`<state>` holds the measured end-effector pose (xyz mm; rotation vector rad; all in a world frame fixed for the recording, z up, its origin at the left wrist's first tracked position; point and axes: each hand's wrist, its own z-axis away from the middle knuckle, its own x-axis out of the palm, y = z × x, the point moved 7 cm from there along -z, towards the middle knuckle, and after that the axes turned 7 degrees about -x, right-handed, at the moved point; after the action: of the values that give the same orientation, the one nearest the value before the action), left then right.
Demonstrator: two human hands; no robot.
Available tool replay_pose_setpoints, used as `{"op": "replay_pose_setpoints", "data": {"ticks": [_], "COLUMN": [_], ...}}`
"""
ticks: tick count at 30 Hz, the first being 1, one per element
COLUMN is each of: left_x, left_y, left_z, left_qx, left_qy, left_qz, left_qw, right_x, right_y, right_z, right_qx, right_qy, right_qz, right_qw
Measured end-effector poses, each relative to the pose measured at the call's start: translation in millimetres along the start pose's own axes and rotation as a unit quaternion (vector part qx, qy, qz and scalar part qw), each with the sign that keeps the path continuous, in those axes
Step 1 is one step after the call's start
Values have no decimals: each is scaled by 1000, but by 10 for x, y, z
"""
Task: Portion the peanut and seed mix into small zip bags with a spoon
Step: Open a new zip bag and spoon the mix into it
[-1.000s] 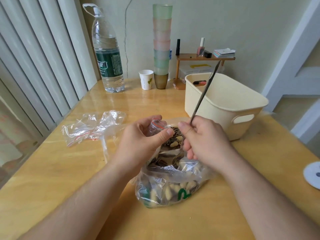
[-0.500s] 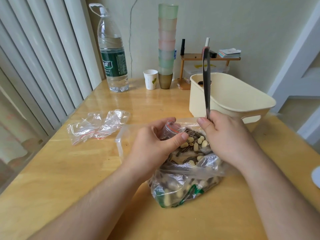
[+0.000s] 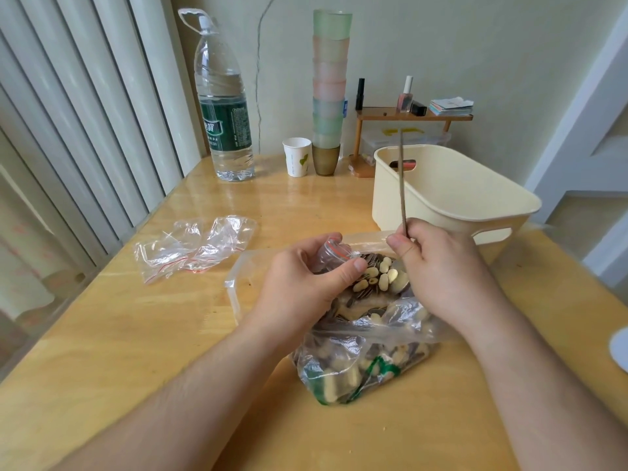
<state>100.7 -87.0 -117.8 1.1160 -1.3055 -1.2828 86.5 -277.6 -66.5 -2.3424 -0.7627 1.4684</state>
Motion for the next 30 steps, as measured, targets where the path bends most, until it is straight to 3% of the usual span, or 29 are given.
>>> {"op": "replay_pose_setpoints", "data": {"ticks": [10, 21, 30], "left_x": [-76, -122, -146], "left_y": [17, 17, -42], "left_z": [-29, -52, -89], "left_qx": [-6, 16, -14], "left_qy": [18, 2, 14], "left_qz": [31, -20, 8], "left_qw": [999, 1000, 1000], "right_x": [98, 118, -70], "right_y": [128, 113, 20], "right_z": [-14, 2, 4], "right_qx": [48, 51, 18], "right_qy": [-18, -7, 70], "right_qz": [-52, -68, -45], "right_qw": [997, 996, 996]}}
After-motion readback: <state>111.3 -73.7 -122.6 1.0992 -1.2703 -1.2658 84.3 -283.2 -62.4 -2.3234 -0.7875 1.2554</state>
